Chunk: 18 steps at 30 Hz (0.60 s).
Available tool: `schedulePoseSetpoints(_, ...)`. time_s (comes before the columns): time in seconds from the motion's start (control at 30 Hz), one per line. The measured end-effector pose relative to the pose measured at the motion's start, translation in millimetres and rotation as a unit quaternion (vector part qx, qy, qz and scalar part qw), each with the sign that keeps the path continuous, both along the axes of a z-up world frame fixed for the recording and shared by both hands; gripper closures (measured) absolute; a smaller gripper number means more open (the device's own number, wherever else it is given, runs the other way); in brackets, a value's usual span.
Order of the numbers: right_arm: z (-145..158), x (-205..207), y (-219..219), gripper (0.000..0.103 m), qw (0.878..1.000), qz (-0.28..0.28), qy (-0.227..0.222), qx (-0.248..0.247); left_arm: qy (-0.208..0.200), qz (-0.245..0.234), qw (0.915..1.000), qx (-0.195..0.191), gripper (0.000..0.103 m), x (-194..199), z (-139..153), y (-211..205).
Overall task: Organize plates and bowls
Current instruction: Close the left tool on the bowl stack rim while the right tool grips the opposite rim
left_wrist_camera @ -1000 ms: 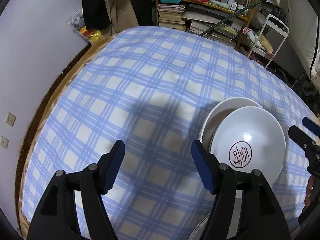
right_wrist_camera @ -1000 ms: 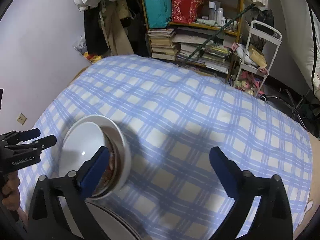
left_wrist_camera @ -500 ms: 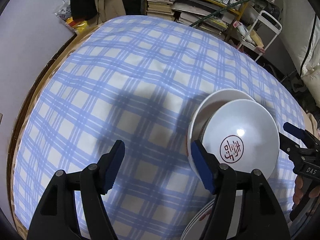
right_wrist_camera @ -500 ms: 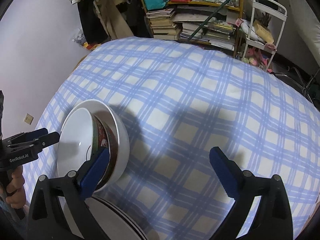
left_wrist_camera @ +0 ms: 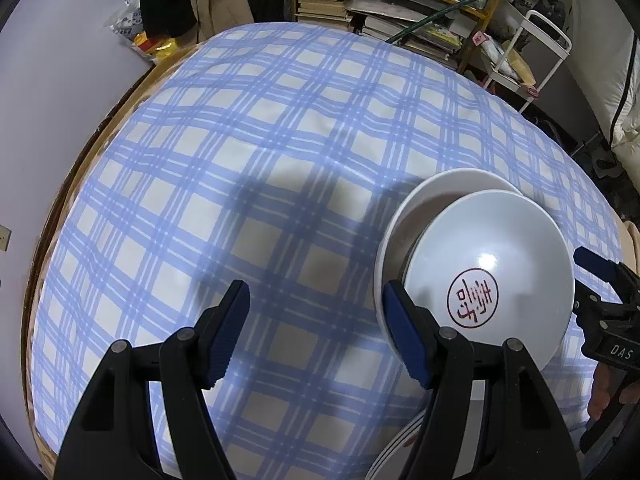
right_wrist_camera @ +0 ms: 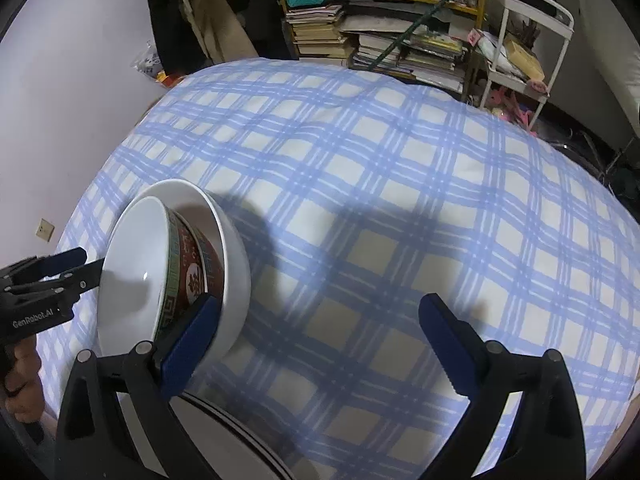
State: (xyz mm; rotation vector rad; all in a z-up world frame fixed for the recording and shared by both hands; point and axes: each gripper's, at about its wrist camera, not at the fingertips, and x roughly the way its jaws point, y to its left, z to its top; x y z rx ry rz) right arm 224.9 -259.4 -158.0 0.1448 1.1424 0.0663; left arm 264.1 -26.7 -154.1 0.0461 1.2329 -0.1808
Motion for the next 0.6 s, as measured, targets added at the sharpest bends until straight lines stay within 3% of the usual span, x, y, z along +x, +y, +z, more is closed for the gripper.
schedulePoseSetpoints(0.1,0,1,1,0.001,1.0,-0.004,0.006,0.001,0.0,0.002,1.0,0.001,0.036,1,-1,0)
schedulePoseSetpoints(0.13,0,1,2,0.006,1.0,-0.005,0.006,0.005,0.0,0.001,1.0,0.001,0.04,1,-1,-1)
schedulePoseSetpoints(0.17,1,0,3,0.009,1.0,-0.005,0.007,0.008,0.002,-0.006,1.0,-0.008,0.047,1,-1,-2)
schedulePoseSetpoints(0.2,1,0,5,0.014,1.0,-0.006,0.008,0.01,0.008,-0.015,0.9996,-0.024,0.064,1,0,-4)
schedulePoseSetpoints(0.23,2,0,7,0.017,1.0,-0.007,0.008,0.01,0.013,-0.021,0.9992,-0.031,0.074,1,0,-6)
schedulePoseSetpoints(0.3,2,-1,10,0.024,1.0,-0.007,0.009,0.015,0.011,-0.029,0.999,-0.034,0.08,-1,1,-11)
schedulePoseSetpoints(0.43,1,-1,11,0.049,0.999,-0.011,0.019,0.045,0.007,-0.025,0.9991,-0.034,0.083,-3,2,-16)
schedulePoseSetpoints(0.57,1,-1,19,0.068,0.998,-0.009,0.019,0.057,0.017,-0.015,0.9986,-0.048,0.084,1,1,-15)
schedulePoseSetpoints(0.6,1,0,21,0.077,0.998,-0.007,0.021,0.06,0.018,-0.015,0.9985,-0.049,0.085,1,0,-15)
